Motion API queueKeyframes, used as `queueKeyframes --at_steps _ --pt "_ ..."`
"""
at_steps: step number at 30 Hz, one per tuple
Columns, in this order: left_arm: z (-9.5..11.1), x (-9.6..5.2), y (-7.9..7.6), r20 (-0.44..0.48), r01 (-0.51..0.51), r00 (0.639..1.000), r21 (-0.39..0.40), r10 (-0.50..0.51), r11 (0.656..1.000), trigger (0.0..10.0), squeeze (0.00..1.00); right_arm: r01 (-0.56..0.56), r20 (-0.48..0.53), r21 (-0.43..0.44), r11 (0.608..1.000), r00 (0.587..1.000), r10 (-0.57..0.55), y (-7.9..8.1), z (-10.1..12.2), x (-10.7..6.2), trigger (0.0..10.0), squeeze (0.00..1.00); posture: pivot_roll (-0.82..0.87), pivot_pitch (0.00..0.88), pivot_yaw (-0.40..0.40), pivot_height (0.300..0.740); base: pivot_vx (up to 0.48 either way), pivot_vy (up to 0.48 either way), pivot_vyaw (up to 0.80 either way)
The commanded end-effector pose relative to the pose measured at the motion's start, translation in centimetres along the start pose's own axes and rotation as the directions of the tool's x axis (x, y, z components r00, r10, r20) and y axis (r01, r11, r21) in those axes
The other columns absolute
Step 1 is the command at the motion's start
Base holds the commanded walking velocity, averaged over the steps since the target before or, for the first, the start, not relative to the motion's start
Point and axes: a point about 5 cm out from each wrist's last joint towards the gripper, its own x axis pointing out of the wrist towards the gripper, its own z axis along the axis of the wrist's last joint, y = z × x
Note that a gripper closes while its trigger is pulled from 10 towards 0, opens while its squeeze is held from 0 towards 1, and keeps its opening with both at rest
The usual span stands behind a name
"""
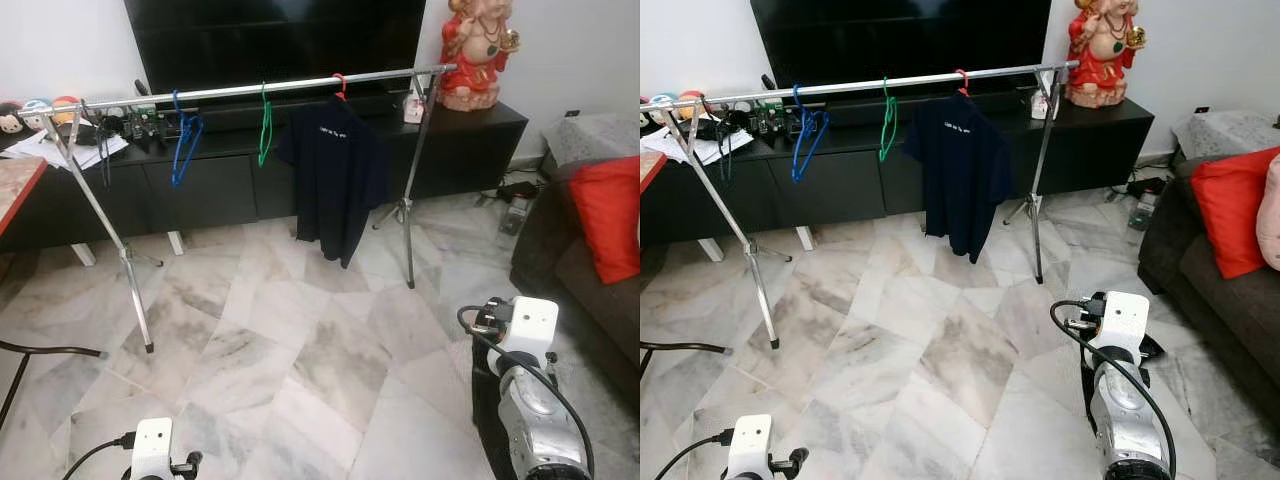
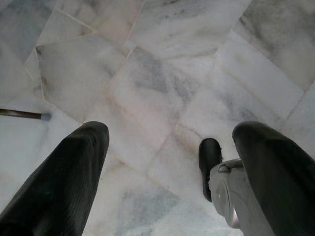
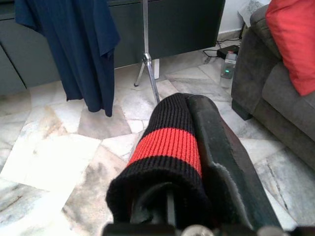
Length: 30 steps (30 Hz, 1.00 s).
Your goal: Hang hanger
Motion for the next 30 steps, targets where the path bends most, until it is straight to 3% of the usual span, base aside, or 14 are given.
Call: queueKeyframes --at_steps 1,7,12,15,17,19,24,30 --pt "-0.5 -0.2 0.0 0.005 -0.027 1.000 -0.054 0.028 0.998 10.0 0.00 -0.009 0.050 -0.019 1.000 0.999 0.010 -0.1 0.8 0.0 10.0 0.00 -0.06 0.000 -0.005 0.716 0.000 0.000 0.00" --pt "-1.2 -0.4 0.0 -0.015 -0.024 1.000 -0.082 0.023 0.996 10.0 0.00 0.000 0.042 -0.042 0.999 0.999 0.002 -1.0 0.4 0.6 10.0 0.00 -0.03 0.000 -0.001 0.716 0.000 0.000 0.00" --pt "-1.1 -0.4 0.1 -0.015 -0.011 1.000 -0.055 0.010 0.998 10.0 0.00 0.030 0.051 0.001 1.000 0.998 -0.030 -1.5 0.6 0.8 10.0 0.00 -0.01 0.000 -0.009 0.716 0.000 0.000 0.00" --pt "-1.2 -0.4 0.3 -0.014 -0.022 1.000 -0.067 0.022 0.998 10.0 0.00 0.017 0.029 -0.032 0.999 0.999 -0.016 -1.9 0.2 0.6 10.0 0.00 -0.01 0.000 -0.009 0.716 0.000 0.000 0.00" --pt "-1.7 -0.6 0.5 -0.031 -0.030 0.999 -0.070 0.028 0.997 10.0 0.00 0.051 0.010 -0.092 0.994 0.999 -0.051 -3.0 -0.3 0.3 10.0 0.00 -0.03 0.000 -0.001 0.716 0.240 0.000 0.00" --pt "-2.2 -0.7 0.5 -0.052 -0.020 0.998 -0.061 0.017 0.998 10.0 0.00 0.097 0.004 -0.076 0.992 0.995 -0.097 -4.2 -0.6 0.0 10.0 0.00 -0.03 0.000 0.004 0.716 0.264 0.000 0.00" --pt "-2.6 -0.9 0.8 -0.058 0.008 0.998 -0.027 -0.009 1.000 10.0 0.00 0.077 0.075 -0.063 0.995 0.995 -0.073 -4.2 0.3 -0.6 10.0 0.00 -0.07 0.000 0.025 0.716 0.296 0.000 0.00" --pt "-3.2 -1.2 0.9 -0.056 -0.005 0.998 -0.049 0.003 0.999 10.0 0.00 0.067 0.073 -0.021 0.998 0.995 -0.065 -3.9 -0.1 -1.0 10.0 0.00 -0.03 0.000 -0.008 0.716 0.206 0.000 0.00"
